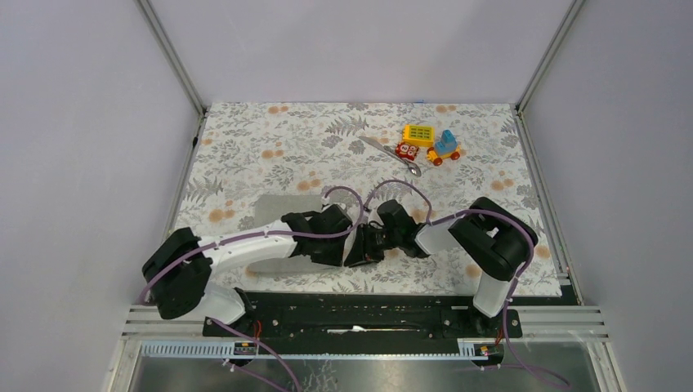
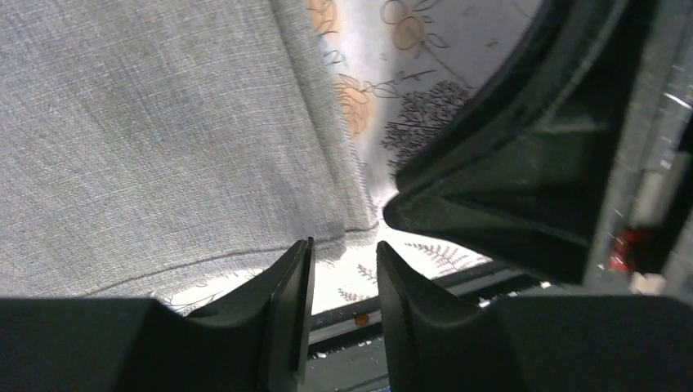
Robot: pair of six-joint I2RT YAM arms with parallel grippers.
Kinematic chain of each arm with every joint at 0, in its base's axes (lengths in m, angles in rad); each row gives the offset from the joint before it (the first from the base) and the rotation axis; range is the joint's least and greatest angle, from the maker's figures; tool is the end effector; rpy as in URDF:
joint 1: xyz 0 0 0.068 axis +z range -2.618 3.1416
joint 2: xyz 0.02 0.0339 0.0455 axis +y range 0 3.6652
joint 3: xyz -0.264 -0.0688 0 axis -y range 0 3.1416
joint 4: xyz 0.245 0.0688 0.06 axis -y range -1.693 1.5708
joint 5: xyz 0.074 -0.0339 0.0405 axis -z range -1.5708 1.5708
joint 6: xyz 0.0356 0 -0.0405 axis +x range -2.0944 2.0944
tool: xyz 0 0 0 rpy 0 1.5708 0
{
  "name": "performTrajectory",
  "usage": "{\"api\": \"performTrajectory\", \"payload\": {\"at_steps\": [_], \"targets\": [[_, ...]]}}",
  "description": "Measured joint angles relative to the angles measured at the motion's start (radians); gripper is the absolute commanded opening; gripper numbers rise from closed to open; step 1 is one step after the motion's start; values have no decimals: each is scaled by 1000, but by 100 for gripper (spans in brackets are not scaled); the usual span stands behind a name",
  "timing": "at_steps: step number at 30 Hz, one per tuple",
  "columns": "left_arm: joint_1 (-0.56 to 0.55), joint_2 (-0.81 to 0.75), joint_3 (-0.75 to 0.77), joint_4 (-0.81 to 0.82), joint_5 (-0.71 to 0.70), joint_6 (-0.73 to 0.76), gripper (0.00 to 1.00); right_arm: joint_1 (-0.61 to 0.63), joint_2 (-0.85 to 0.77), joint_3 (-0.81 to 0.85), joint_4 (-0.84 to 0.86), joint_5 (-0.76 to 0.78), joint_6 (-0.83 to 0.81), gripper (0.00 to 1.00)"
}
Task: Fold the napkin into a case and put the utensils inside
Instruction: Pick up the lower triangle-folded napkin from the center of the board.
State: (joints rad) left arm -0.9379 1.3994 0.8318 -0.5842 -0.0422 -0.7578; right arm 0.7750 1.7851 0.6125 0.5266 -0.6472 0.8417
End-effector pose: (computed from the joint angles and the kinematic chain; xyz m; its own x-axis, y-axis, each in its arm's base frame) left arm 0.1540 -0.2075 0.1924 -0.9392 0.1193 -0.3220 0.2064 0.9456 -0.2516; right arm 0.2052 0.2310 0.1072 -0.9593 -0.1068 -0.2613 -0.2803 0.4694 0.8373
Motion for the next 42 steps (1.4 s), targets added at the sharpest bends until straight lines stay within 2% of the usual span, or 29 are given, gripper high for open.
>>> {"api": "performTrajectory", "payload": {"at_steps": [11,15,17,21,23,28,31,34,37,39,42], "targets": [[-35,77,7,-13,-101,-11,35,27,17,0,30,0,20,31],[-42,77,7,-7,-101,-18,25,33,25,0,46,0,28,30],[-46,84,7,0,-101,-21,17,37,32,3,57,-1,31,27],[-51,108,10,3,-101,-22,0,44,49,7,68,-1,38,11],[-53,109,12,3,-101,-19,0,45,56,7,71,-1,43,6],[-60,108,23,1,-98,-14,0,46,64,7,85,-1,54,4],[-70,108,24,3,-94,-18,6,47,64,7,85,0,56,6],[-78,108,24,3,-91,-23,20,47,63,6,85,2,60,10],[-78,108,24,4,-80,-27,44,47,57,-1,85,10,68,19],[-79,97,24,0,-65,-30,51,47,39,-17,84,22,74,28],[-79,21,26,-8,-36,-35,59,41,-14,-57,77,34,82,51]]}}
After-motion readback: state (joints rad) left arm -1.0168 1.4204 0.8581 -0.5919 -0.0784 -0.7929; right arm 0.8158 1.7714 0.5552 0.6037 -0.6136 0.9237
